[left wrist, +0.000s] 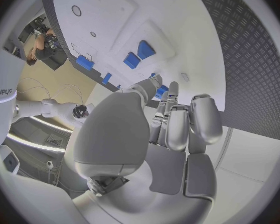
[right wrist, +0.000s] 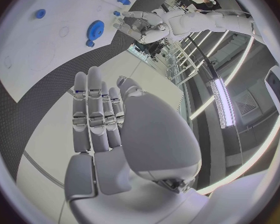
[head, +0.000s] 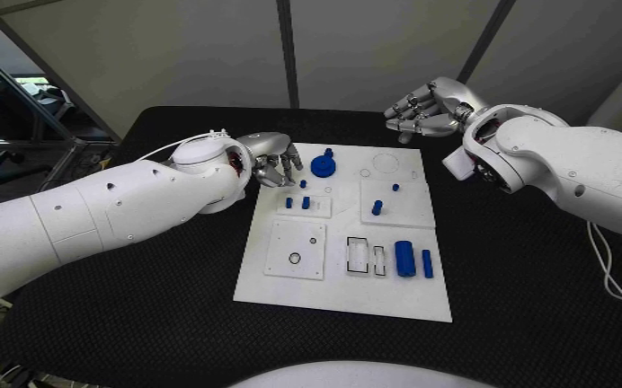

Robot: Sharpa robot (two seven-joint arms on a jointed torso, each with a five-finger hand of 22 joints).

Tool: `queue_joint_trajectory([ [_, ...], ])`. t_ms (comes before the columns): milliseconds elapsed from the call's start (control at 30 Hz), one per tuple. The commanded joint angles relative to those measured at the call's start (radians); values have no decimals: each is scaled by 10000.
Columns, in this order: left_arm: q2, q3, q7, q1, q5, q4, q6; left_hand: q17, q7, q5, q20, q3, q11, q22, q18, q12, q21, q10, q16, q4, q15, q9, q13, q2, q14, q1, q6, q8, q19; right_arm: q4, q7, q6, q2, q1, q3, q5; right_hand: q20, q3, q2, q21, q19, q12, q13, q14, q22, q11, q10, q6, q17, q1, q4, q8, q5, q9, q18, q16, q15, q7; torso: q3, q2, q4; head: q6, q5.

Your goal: Assemble the parts on the task board

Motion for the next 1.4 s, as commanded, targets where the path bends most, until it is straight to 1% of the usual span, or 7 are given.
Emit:
queue_joint_trajectory([
  [33,-210,138,161,21,315,128,-366,-108,-28,-12,18,-80,40,314,-1123,-82,-199,-12,-6,28,34,35,23,11,21,-133,159,92,-110,54,-205,414,-118,15,3,-1743,-235,157,32,571,383,101,-28,510,351,-111,177,205,404,151,-245,81,-303,9,38,794,-166,-76,3,-5,2,12,-35],
  [400,-1634,381,1481,163,3545,846,-1051,-1195,49,-29,143,-1013,190,-1965,-469,-167,-3944,-190,-454,361,175,41,59,10,-512,-395,703,329,-1624,855,-1117,384,-794,-426,-151,-5874,-373,1639,-253,2855,-429,4,-325,471,2187,-191,201,458,1687,-330,-949,-268,-758,-40,10,3173,-287,-173,22,-12,-3,55,-327],
  [467,-1755,384,1866,173,4473,861,-1257,-4813,110,-15,168,-1027,227,-2827,-260,-112,-5328,-172,-2442,345,195,50,74,129,-2187,-236,904,426,-2202,1019,-1217,384,-921,-582,-169,-6326,-368,1780,-293,3076,-446,15,-321,492,2357,-201,238,491,1930,-475,-972,-292,-814,-34,23,3625,-290,-174,5,-18,6,68,-455],
  [533,-1841,377,2463,175,5514,908,-1600,-6300,123,-4,172,-998,232,-3411,-127,-45,-6232,-137,-3512,407,188,41,89,320,-2772,-192,998,473,-2520,1206,-1312,370,-1036,-745,-182,-6746,-372,1970,-364,3345,-469,15,-315,491,2567,-215,283,541,2643,-611,-1043,-317,-872,-28,37,4669,-301,-201,1,-13,14,76,-495],
  [733,-1961,300,3966,76,8853,1195,-2232,-6747,113,-7,166,-1108,198,-3858,-96,124,-6844,-104,-4194,523,177,12,128,455,-2720,-175,1055,505,-2610,1582,-1584,394,-1154,-1152,-196,-7732,-345,2213,-480,3616,-571,-86,-338,460,2798,-212,141,443,3236,-828,-1121,-421,-1003,-48,32,5571,-266,-194,29,-15,-71,105,-527],
  [933,-1984,252,4876,-12,11703,1426,-2276,-6833,107,3,167,-1136,178,-3946,-101,209,-6961,-61,-4324,527,171,5,153,498,-2733,-132,1050,504,-2612,1628,-1828,460,-1045,-1415,-199,-8351,-309,2353,-569,3929,-465,-136,-361,489,3166,-177,-116,322,3763,-1007,-1129,-449,-1198,-50,-10,6307,-234,-207,42,-8,-48,109,-619],
  [1400,-2003,228,5106,-64,12787,1582,-2162,-6898,114,17,164,-1141,177,-4019,-103,273,-7061,-67,-4422,513,170,6,172,569,-2770,-70,1066,517,-2627,1372,-2085,328,-624,-1568,-199,-8839,-220,2851,-697,5641,489,-72,-354,597,5272,-71,-395,136,5841,-1280,-1348,-439,-1241,-39,-326,9085,-147,-90,33,-1,-57,75,-576],
])
